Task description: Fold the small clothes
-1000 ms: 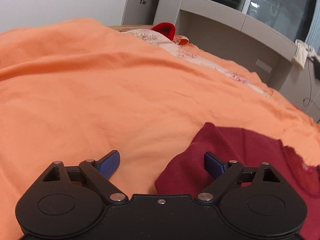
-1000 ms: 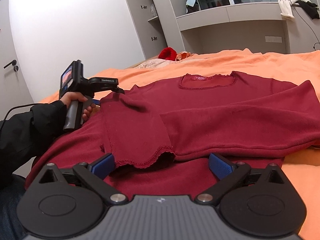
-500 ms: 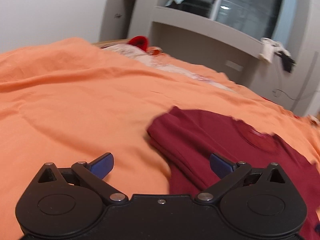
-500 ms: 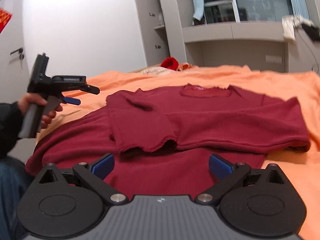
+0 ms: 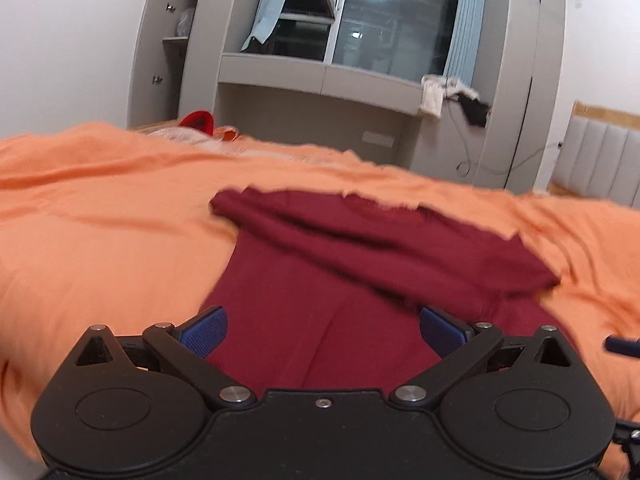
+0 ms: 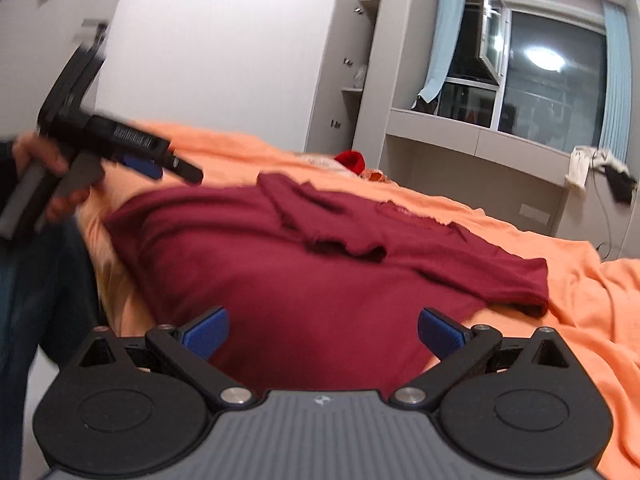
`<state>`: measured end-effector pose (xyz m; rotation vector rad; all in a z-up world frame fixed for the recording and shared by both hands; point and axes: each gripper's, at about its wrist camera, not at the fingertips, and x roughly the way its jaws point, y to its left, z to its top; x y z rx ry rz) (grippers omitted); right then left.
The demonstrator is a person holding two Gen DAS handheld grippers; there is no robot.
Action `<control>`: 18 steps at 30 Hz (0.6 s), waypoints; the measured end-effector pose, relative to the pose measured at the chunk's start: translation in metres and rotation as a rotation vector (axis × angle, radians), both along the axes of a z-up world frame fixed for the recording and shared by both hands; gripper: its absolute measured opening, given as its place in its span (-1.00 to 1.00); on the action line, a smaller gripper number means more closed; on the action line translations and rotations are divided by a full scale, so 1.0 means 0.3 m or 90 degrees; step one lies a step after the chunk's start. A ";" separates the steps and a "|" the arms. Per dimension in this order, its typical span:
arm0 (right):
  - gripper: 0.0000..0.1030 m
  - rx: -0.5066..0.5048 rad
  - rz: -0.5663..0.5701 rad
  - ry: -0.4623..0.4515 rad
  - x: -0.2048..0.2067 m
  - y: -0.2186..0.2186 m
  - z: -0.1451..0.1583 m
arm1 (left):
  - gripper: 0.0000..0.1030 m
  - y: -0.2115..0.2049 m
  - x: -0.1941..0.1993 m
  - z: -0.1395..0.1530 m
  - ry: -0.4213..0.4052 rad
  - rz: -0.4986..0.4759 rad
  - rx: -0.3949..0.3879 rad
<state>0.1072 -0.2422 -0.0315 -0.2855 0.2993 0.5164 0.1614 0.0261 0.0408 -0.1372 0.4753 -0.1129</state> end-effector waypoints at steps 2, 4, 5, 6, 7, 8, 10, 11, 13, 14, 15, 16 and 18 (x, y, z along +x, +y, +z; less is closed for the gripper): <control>0.99 -0.037 0.002 -0.004 -0.042 0.021 -0.035 | 0.99 -0.002 -0.038 -0.010 -0.007 0.016 0.004; 0.99 -0.091 0.003 -0.020 -0.082 0.055 -0.073 | 0.99 0.004 -0.073 -0.002 -0.043 0.005 0.022; 0.99 -0.122 0.004 -0.031 -0.099 0.073 -0.091 | 0.99 0.004 -0.087 -0.001 -0.051 0.007 0.030; 0.99 -0.161 0.005 -0.046 -0.114 0.096 -0.110 | 0.99 0.007 -0.098 -0.001 -0.053 0.011 0.033; 0.99 -0.194 0.008 -0.060 -0.128 0.112 -0.128 | 0.99 0.012 -0.105 -0.003 -0.052 0.012 0.029; 0.99 -0.227 0.009 -0.071 -0.138 0.133 -0.145 | 0.99 0.019 -0.112 -0.004 -0.050 0.011 0.021; 0.99 -0.282 0.009 -0.086 -0.156 0.156 -0.182 | 0.99 0.032 -0.113 0.003 -0.052 0.012 0.011; 0.99 -0.316 0.006 -0.094 -0.158 0.174 -0.203 | 0.99 0.039 -0.116 0.004 -0.052 0.013 0.004; 0.99 -0.365 -0.006 -0.116 -0.168 0.194 -0.244 | 0.99 0.053 -0.118 0.005 -0.051 0.018 -0.007; 0.99 -0.397 -0.017 -0.134 -0.166 0.209 -0.264 | 0.99 0.057 -0.118 0.004 -0.050 0.021 -0.011; 0.99 -0.423 -0.023 -0.150 -0.164 0.220 -0.280 | 0.99 0.064 -0.120 0.004 -0.050 0.024 -0.016; 0.99 -0.444 -0.028 -0.164 -0.164 0.226 -0.298 | 0.99 0.072 -0.122 0.004 -0.049 0.026 -0.020; 0.99 -0.478 -0.042 -0.189 -0.159 0.241 -0.321 | 0.99 0.085 -0.126 0.003 -0.049 0.031 -0.026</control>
